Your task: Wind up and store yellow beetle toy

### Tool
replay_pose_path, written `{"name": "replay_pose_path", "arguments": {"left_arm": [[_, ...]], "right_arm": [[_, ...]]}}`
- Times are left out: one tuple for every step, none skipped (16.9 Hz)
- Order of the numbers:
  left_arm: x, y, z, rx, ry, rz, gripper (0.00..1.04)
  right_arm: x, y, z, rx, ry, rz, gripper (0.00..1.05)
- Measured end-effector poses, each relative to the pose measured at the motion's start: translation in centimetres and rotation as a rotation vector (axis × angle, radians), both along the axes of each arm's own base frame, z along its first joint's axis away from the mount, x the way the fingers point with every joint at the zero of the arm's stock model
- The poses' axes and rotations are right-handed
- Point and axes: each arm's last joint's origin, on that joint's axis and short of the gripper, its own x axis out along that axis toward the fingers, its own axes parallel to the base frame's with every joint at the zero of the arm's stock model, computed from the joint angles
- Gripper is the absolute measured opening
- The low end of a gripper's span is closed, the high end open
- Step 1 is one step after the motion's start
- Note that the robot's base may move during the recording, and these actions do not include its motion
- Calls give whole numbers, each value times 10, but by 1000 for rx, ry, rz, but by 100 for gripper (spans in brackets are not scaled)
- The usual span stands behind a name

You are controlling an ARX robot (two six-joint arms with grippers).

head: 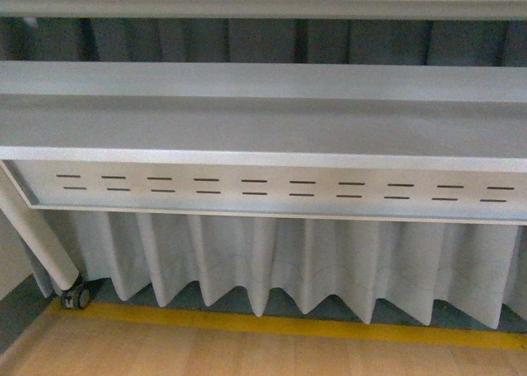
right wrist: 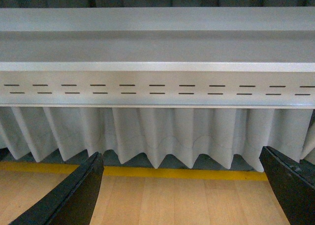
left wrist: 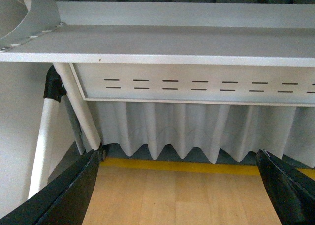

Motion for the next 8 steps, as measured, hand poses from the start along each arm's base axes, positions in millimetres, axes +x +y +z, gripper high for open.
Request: {"name": "replay_pose_path", "arguments": {"left_arm": [[0, 0, 0, 0, 0, 0, 98], [0, 0, 0, 0, 2, 0, 98], [0, 0, 0, 0, -5, 1, 98], [0, 0, 0, 0, -5, 0, 98], [0, 0, 0, 0, -5, 0, 98], [0, 0, 0, 0, -4, 0, 98], [0, 0, 0, 0, -3, 0, 98], [0, 0, 0, 0, -1, 0, 98]], "right_arm": [[0, 0, 0, 0, 0, 0, 98], [0, 0, 0, 0, 2, 0, 98], [0, 0, 0, 0, -2, 0, 98], [0, 0, 0, 0, -2, 0, 98], [0, 0, 0, 0, -2, 0, 98], [0, 0, 0, 0, -2, 0, 98], [0, 0, 0, 0, -2, 0, 98], [0, 0, 0, 0, 2, 0, 98]]}}
